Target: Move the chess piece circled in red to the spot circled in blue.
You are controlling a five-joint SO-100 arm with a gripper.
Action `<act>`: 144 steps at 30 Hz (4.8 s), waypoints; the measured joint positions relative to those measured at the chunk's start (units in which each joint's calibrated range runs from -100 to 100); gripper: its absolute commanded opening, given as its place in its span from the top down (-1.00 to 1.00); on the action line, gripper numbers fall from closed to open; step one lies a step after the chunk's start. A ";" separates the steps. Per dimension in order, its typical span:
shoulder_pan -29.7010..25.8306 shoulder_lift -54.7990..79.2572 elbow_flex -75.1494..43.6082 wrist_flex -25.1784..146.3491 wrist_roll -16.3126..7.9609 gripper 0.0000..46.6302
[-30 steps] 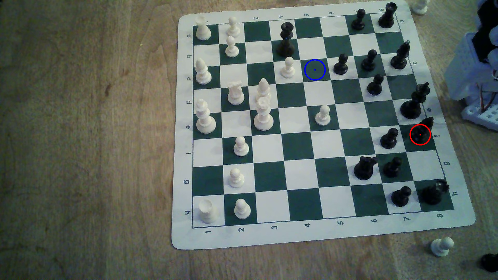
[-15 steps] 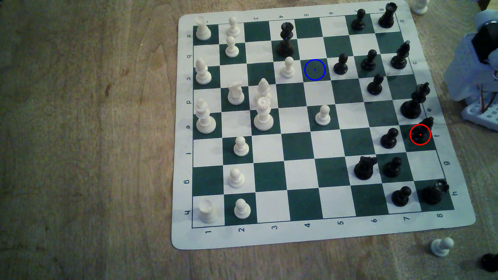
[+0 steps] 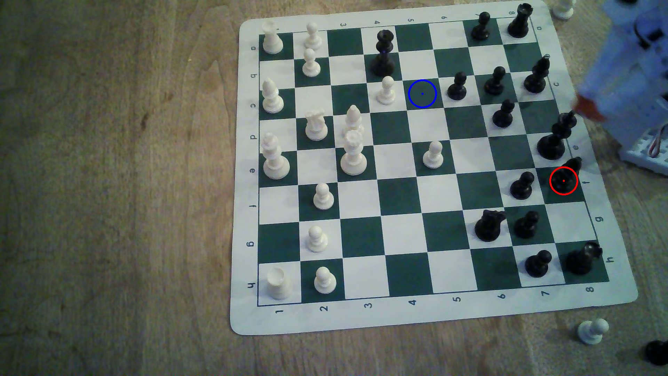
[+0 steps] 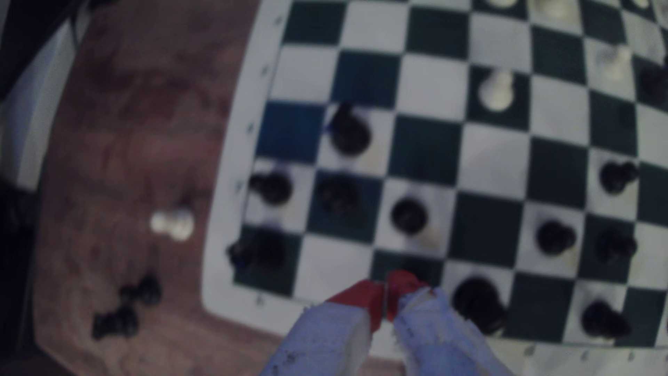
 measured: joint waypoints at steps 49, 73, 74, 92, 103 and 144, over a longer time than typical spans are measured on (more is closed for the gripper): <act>0.74 13.24 13.47 -6.06 2.15 0.48; -0.81 16.09 23.14 -16.10 1.42 0.57; -0.81 16.09 23.14 -16.25 1.47 0.62; -1.25 17.01 23.05 -17.13 1.32 0.99; -1.25 14.91 17.17 -11.24 1.32 0.99; 36.87 51.61 -17.89 -21.35 11.04 0.99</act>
